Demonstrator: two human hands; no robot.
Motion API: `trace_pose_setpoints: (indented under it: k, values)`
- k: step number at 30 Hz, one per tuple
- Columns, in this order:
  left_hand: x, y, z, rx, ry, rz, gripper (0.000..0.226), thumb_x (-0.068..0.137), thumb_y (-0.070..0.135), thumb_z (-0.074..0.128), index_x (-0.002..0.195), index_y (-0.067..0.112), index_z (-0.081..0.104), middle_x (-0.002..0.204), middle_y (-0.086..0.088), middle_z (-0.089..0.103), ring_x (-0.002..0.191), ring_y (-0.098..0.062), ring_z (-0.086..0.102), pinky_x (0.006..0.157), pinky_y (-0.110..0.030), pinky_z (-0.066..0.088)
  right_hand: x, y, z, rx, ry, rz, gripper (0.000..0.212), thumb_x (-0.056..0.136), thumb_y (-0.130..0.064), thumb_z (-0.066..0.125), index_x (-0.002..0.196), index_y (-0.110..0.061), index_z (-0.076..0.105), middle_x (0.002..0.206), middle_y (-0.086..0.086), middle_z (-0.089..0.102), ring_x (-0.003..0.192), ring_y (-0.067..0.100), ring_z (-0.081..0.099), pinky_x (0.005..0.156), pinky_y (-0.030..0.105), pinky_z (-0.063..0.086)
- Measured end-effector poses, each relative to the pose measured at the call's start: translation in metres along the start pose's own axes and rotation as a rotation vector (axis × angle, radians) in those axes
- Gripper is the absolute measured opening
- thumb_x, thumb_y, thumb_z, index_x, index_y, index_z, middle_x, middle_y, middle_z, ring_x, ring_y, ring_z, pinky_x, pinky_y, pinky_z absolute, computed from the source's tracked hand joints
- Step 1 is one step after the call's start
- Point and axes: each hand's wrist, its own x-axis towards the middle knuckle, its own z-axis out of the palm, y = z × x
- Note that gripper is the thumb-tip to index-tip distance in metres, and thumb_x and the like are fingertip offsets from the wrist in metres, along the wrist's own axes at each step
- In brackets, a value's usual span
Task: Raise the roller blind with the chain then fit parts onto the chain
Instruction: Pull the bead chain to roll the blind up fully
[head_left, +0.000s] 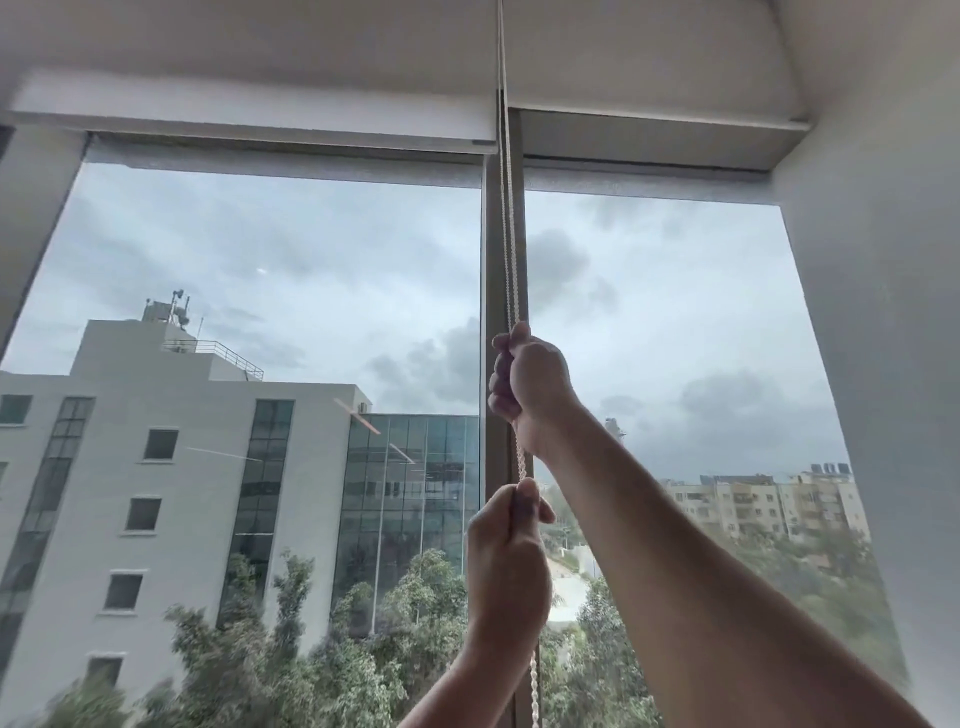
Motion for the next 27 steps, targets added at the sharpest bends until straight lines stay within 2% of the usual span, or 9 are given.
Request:
trace_pose_setpoints:
  k: [4, 7, 10, 12, 15, 17, 21, 24, 27]
  values:
    - [0.006, -0.004, -0.008, -0.037, -0.042, 0.004, 0.040, 0.102, 0.018, 0.050, 0.064, 0.014, 0.061, 0.044, 0.005, 0.037, 0.046, -0.016, 0.030, 0.047, -0.030, 0.023, -0.002, 0.007, 0.002, -0.024, 0.063, -0.144, 0.033, 0.088, -0.002, 0.028, 0.067, -0.019, 0.047, 0.044, -0.004, 0.031, 0.034, 0.011, 0.024, 0.036, 0.019, 0.018]
    - [0.015, -0.007, -0.016, -0.110, -0.114, -0.050, 0.048, 0.103, 0.033, 0.044, 0.061, 0.020, 0.064, 0.042, 0.008, 0.037, 0.037, -0.010, 0.030, 0.040, -0.022, 0.026, -0.007, 0.007, 0.001, -0.074, 0.052, -0.220, 0.031, 0.087, -0.006, 0.030, 0.064, -0.020, 0.046, 0.040, -0.005, 0.033, 0.031, 0.012, 0.026, 0.037, 0.018, 0.020]
    - [0.031, -0.006, -0.023, -0.040, -0.061, -0.112, 0.060, 0.099, 0.055, 0.033, 0.067, 0.015, 0.064, 0.041, 0.007, 0.043, 0.034, -0.010, 0.037, 0.040, -0.024, 0.034, -0.015, 0.017, -0.005, -0.103, 0.037, -0.248, 0.041, 0.098, -0.012, 0.032, 0.061, -0.021, 0.047, 0.038, -0.007, 0.033, 0.030, 0.010, 0.027, 0.037, 0.017, 0.021]
    - [0.046, -0.003, -0.026, -0.003, -0.024, -0.144, 0.064, 0.098, 0.060, 0.029, 0.069, 0.015, 0.063, 0.040, 0.005, 0.047, 0.034, -0.009, 0.041, 0.045, -0.025, 0.040, -0.026, 0.027, -0.011, -0.153, 0.036, -0.270, 0.044, 0.100, -0.015, 0.034, 0.059, -0.022, 0.048, 0.044, -0.004, 0.034, 0.034, 0.011, 0.028, 0.040, 0.020, 0.024]
    - [0.070, 0.013, -0.026, -0.010, -0.057, -0.163, 0.063, 0.099, 0.059, 0.031, 0.064, 0.016, 0.061, 0.045, 0.003, 0.051, 0.038, -0.010, 0.046, 0.046, -0.024, 0.044, -0.043, 0.044, -0.017, -0.230, 0.058, -0.312, 0.042, 0.101, -0.022, 0.038, 0.060, -0.021, 0.050, 0.050, 0.000, 0.036, 0.040, 0.013, 0.032, 0.043, 0.022, 0.028]
    - [0.085, 0.030, -0.021, -0.026, -0.074, -0.136, 0.062, 0.101, 0.054, 0.034, 0.062, 0.015, 0.061, 0.046, 0.001, 0.050, 0.040, -0.011, 0.046, 0.045, -0.021, 0.040, -0.052, 0.055, -0.020, -0.244, 0.057, -0.337, 0.045, 0.102, -0.021, 0.040, 0.059, -0.020, 0.053, 0.046, -0.007, 0.042, 0.039, 0.008, 0.036, 0.040, 0.020, 0.030]
    - [0.111, 0.075, -0.001, -0.132, -0.066, -0.126, 0.050, 0.103, 0.043, 0.042, 0.076, 0.005, 0.060, 0.047, -0.003, 0.045, 0.037, -0.013, 0.040, 0.038, -0.017, 0.035, -0.062, 0.071, -0.024, -0.366, 0.106, -0.427, 0.043, 0.103, -0.019, 0.041, 0.066, -0.018, 0.062, 0.054, -0.004, 0.057, 0.052, 0.020, 0.048, 0.050, 0.040, 0.036]
    - [0.124, 0.103, 0.013, -0.162, -0.128, -0.227, 0.043, 0.105, 0.038, 0.039, 0.081, 0.006, 0.056, 0.046, -0.001, 0.044, 0.035, -0.011, 0.040, 0.035, -0.015, 0.032, -0.065, 0.081, -0.022, -0.382, 0.129, -0.445, 0.046, 0.103, -0.018, 0.040, 0.059, -0.023, 0.050, 0.049, -0.008, 0.039, 0.049, 0.018, 0.031, 0.050, 0.036, 0.025]
    - [0.125, 0.108, 0.023, -0.198, -0.091, -0.269, 0.041, 0.105, 0.026, 0.040, 0.070, 0.011, 0.053, 0.036, 0.009, 0.036, 0.027, -0.006, 0.030, 0.032, -0.012, 0.020, -0.068, 0.086, -0.024, -0.342, 0.107, -0.436, 0.040, 0.098, -0.025, 0.040, 0.059, -0.022, 0.047, 0.049, -0.007, 0.035, 0.050, 0.017, 0.028, 0.049, 0.036, 0.023]
